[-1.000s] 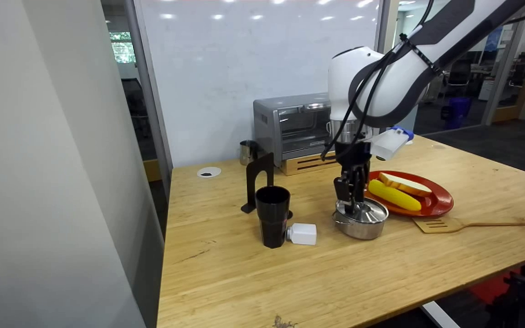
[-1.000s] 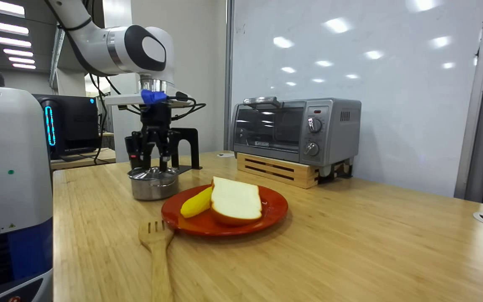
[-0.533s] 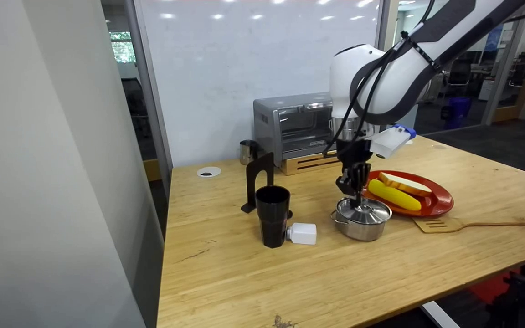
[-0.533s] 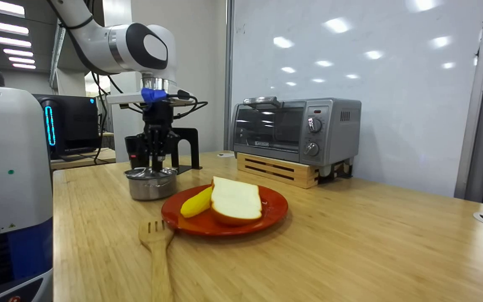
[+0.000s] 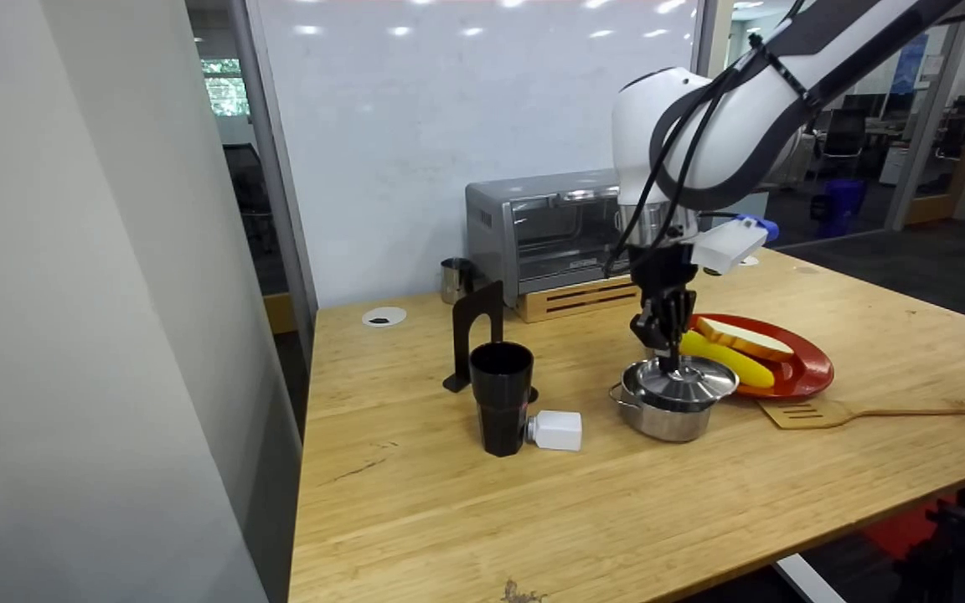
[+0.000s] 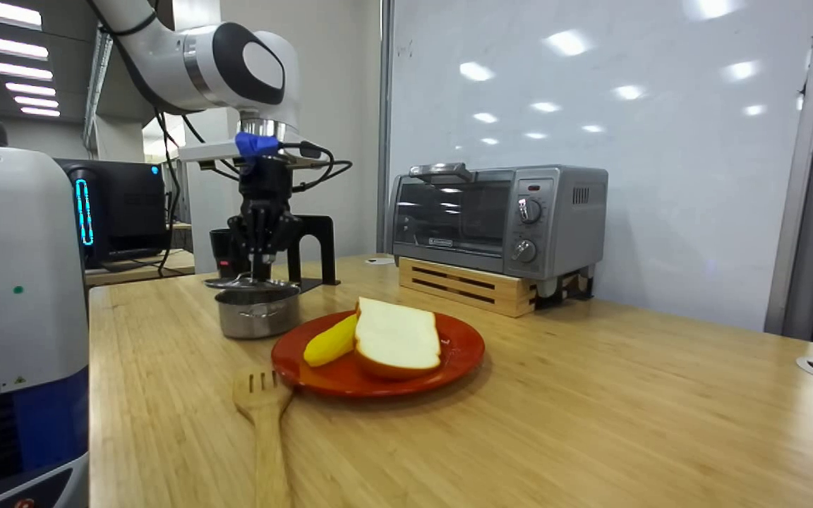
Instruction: Take the lid off the pot and put it on the table
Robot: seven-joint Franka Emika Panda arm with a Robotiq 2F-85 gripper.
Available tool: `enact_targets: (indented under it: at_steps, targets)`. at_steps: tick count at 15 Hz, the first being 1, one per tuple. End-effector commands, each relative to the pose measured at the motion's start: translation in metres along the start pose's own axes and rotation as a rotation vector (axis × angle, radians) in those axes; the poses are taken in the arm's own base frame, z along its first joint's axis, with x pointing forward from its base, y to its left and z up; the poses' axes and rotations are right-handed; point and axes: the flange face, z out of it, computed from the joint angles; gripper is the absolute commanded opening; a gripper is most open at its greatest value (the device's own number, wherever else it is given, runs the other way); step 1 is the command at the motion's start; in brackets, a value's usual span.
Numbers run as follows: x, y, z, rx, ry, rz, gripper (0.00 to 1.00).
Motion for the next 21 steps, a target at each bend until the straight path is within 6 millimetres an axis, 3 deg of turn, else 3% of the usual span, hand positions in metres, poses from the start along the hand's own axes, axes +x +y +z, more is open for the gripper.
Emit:
enact_targets:
  at_steps: [1, 3, 5, 9, 12, 15, 18, 21]
  targets:
    - [-0.038, -0.003, -0.058, -0.037, 0.002, -0.035, 0.01]
    - [-0.055, 0.003, -0.095, -0.068, 0.018, -0.056, 0.01]
    - [-0.069, 0.024, -0.128, -0.109, 0.049, -0.058, 0.01]
    - [-0.092, 0.121, -0.168, -0.147, 0.128, 0.124, 0.01]
    - [-0.114, 0.206, -0.174, -0.131, 0.170, 0.288, 0.01]
    - [-0.138, 0.278, -0.168, -0.089, 0.207, 0.431, 0.01]
    - [-0.156, 0.329, -0.156, -0.052, 0.237, 0.556, 0.01]
    - [-0.166, 0.362, -0.134, -0.014, 0.266, 0.650, 0.01]
